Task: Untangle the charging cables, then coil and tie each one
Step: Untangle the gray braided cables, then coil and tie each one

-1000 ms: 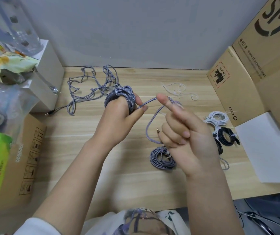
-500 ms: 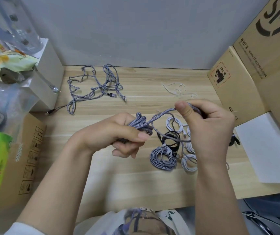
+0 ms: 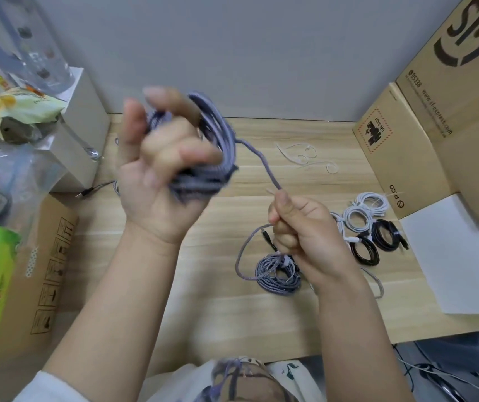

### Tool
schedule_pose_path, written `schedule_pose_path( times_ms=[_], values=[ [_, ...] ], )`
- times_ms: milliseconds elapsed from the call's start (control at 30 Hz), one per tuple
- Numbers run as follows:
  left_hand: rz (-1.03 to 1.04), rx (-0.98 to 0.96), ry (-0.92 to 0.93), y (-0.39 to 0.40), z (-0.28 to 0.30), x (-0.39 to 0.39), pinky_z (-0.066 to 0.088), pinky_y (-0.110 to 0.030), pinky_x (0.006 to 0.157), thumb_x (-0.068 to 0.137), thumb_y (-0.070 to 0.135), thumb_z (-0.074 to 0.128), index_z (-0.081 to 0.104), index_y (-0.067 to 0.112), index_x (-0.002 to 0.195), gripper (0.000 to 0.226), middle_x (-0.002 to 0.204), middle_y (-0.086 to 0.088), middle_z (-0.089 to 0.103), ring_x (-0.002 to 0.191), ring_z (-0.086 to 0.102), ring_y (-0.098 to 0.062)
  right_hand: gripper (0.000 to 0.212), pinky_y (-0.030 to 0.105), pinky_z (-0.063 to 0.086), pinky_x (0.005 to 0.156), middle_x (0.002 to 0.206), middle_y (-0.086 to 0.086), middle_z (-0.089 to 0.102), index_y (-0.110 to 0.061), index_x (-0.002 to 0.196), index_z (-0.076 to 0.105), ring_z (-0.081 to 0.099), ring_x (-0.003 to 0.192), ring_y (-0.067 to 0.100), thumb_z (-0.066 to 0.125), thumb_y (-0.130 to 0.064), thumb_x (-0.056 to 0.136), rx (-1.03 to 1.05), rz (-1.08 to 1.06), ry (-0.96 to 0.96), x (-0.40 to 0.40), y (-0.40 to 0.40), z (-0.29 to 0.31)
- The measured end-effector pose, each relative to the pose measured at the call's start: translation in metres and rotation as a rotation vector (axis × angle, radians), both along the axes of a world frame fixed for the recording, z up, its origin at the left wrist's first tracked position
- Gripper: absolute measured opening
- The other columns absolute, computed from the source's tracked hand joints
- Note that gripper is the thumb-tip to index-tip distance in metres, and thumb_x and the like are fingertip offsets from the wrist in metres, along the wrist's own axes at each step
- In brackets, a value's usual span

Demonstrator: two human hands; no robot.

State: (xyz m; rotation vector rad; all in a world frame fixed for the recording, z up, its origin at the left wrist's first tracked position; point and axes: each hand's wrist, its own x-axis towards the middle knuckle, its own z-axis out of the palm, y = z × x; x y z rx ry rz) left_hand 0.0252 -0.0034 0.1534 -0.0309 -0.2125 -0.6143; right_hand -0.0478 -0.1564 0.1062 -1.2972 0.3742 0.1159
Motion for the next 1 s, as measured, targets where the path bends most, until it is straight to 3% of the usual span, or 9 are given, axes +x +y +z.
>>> schedule_pose_path(
  times_ms=[67,167,300,467,600,700,800,867,1000],
  values=[
    [0.096,0.047,0.099,0.003,-0.004,0.011,0.045,-0.040,0.075,0.088,-0.002,0.051,0.052,-0.011,0.101,0.016,0.051,-0.010,0.038,0.045,0.039,-0.023,0.026,0.018,0.012,0.041,0.044,-0.011,0.027,-0.021,0.058,0.062,0.018,0.038,0.003,0.056,-0.038,0.076,-0.050,-0.001,-0.028,-0.002,-0.002,0.003],
    [0.205,0.127,0.244,0.007,-0.015,0.026,0.041,-0.036,0.090,0.097,0.014,0.048,0.050,-0.017,0.107,0.032,0.055,-0.014,0.047,0.055,0.052,-0.026,0.022,0.011,0.021,0.042,0.042,-0.014,0.036,-0.019,0.071,0.067,0.028,0.039,0.001,0.056,-0.028,0.089,-0.353,0.078,-0.066,-0.005,0.000,0.007],
    [0.345,0.326,0.254,-0.002,-0.030,0.027,0.045,-0.034,0.091,0.095,0.017,0.046,0.054,-0.020,0.098,0.038,0.058,-0.004,0.046,0.058,0.054,-0.018,0.020,0.016,0.027,0.050,0.046,-0.013,0.035,-0.025,0.075,0.072,0.032,0.048,0.003,0.060,-0.037,0.086,-0.581,0.172,-0.161,-0.009,0.010,0.010],
    [0.332,0.684,-0.074,-0.019,-0.045,0.018,0.040,-0.027,0.083,0.089,0.023,0.045,0.036,0.004,0.106,0.027,0.061,0.002,0.045,0.060,0.049,-0.014,0.027,0.018,0.022,0.049,0.053,-0.005,0.027,-0.002,0.070,0.064,0.027,0.052,0.006,0.065,-0.022,0.089,-0.783,0.159,-0.241,-0.012,0.012,0.018],
    [0.293,1.054,-0.337,-0.028,-0.046,0.011,0.044,-0.022,0.066,0.085,0.024,0.044,0.044,0.004,0.102,0.027,0.052,0.005,0.048,0.057,0.052,-0.016,0.026,0.017,0.024,0.048,0.053,0.004,0.032,-0.008,0.069,0.066,0.028,0.051,0.007,0.066,-0.030,0.083,-0.839,0.115,-0.269,-0.013,0.013,0.018],
    [0.219,1.458,-0.711,-0.028,-0.042,0.004,0.042,-0.019,0.061,0.095,0.037,0.045,0.058,0.003,0.086,0.038,0.055,-0.002,0.053,0.060,0.052,-0.013,0.022,0.017,0.027,0.048,0.045,-0.006,0.038,-0.013,0.070,0.069,0.035,0.047,0.007,0.066,-0.034,0.076,-0.896,0.072,-0.282,-0.015,0.013,0.018],
    [0.118,1.585,-0.847,-0.026,-0.035,-0.005,0.037,-0.013,0.049,0.088,0.053,0.036,0.066,0.011,0.084,0.052,0.053,0.000,0.055,0.047,0.047,-0.005,0.015,0.028,0.039,0.052,0.044,-0.015,0.048,-0.022,0.072,0.073,0.047,0.050,0.004,0.066,-0.036,0.071,-0.988,0.115,-0.289,-0.016,0.014,0.022],
    [0.049,1.685,-0.975,-0.025,-0.031,-0.009,0.039,-0.017,0.047,0.079,0.061,0.031,0.066,0.011,0.071,0.062,0.047,0.000,0.053,0.045,0.049,-0.009,0.014,0.030,0.038,0.053,0.046,-0.019,0.048,-0.027,0.073,0.074,0.047,0.052,0.004,0.065,-0.037,0.069,-1.043,0.156,-0.287,-0.017,0.013,0.026],
    [-0.048,1.850,-1.142,-0.020,-0.028,-0.010,0.041,-0.026,0.053,0.072,0.067,0.025,0.047,0.008,0.049,0.067,0.036,0.003,0.045,0.041,0.044,-0.010,0.009,0.029,0.031,0.052,0.051,-0.019,0.048,-0.032,0.079,0.068,0.042,0.051,0.009,0.068,-0.038,0.072,-1.175,0.127,-0.242,-0.016,0.005,0.024]
  ],
)
